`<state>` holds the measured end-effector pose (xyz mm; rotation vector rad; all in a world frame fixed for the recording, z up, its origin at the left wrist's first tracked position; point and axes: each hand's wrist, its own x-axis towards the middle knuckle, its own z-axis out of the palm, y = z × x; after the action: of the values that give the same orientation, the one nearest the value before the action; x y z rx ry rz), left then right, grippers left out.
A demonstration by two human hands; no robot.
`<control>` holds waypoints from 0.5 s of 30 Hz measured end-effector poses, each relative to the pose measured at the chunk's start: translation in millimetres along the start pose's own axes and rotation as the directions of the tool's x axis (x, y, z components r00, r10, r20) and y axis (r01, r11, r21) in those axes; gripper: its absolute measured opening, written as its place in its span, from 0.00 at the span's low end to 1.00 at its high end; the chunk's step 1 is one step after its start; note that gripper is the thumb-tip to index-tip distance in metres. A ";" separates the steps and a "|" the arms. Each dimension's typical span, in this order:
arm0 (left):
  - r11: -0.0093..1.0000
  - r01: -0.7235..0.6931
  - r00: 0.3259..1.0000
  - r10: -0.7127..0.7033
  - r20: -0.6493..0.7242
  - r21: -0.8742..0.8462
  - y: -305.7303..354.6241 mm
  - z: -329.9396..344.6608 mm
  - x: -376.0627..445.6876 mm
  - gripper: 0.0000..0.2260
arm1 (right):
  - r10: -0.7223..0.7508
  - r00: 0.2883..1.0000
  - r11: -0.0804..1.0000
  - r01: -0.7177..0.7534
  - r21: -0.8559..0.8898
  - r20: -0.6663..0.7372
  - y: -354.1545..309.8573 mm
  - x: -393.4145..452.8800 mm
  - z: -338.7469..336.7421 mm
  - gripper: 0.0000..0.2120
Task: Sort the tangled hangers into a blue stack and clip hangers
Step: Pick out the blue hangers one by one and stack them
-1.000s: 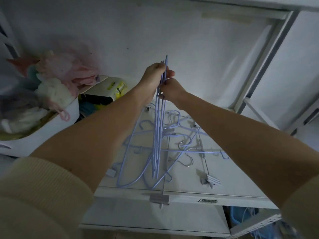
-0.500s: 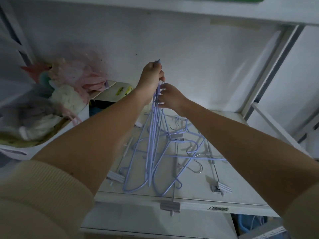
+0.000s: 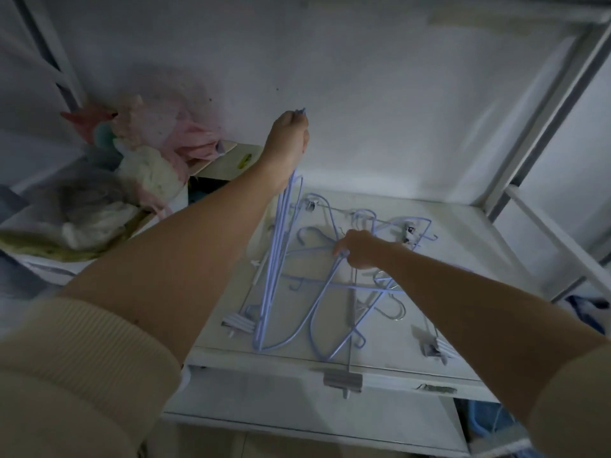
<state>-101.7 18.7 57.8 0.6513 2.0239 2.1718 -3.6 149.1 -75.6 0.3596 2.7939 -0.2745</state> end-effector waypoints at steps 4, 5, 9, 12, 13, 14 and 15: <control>1.000 0.010 1.000 -0.010 0.020 0.001 -10.7 -2.6 -0.3 0.17 | -0.061 0.998 0.983 0.066 -0.172 0.032 5.1 4.5 16.2 0.19; 1.000 0.016 0.999 -0.016 0.029 0.010 -12.9 -2.4 0.3 0.17 | -0.075 0.997 0.977 0.077 -0.199 0.017 5.5 5.4 18.7 0.18; 1.000 0.031 0.999 -0.030 0.041 -0.003 -16.1 -2.2 4.6 0.17 | -0.075 0.997 0.943 0.065 -0.325 -0.016 4.1 6.8 24.5 0.16; 1.000 0.021 0.999 -0.020 0.036 -0.022 -16.7 -5.0 4.5 0.17 | -0.122 0.993 0.927 0.110 -0.358 -0.009 3.7 7.3 30.3 0.13; 0.999 0.021 0.999 -0.020 0.033 -0.035 -16.0 -7.0 4.8 0.17 | -0.147 0.988 0.923 0.120 -0.364 -0.049 4.0 6.9 29.9 0.12; 0.999 0.020 0.999 -0.019 0.031 -0.051 -14.2 -9.4 5.1 0.17 | -0.173 0.979 0.920 0.123 -0.372 -0.105 4.4 6.5 27.1 0.12; 0.998 0.014 1.000 -0.013 0.024 -0.065 -11.9 -12.0 6.6 0.16 | -0.199 0.966 0.915 0.124 -0.384 -0.163 4.1 5.7 22.1 0.12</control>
<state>-114.7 11.2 47.5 0.6503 1.9313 2.2012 -1.6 149.3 -98.7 0.0646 2.9898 0.2726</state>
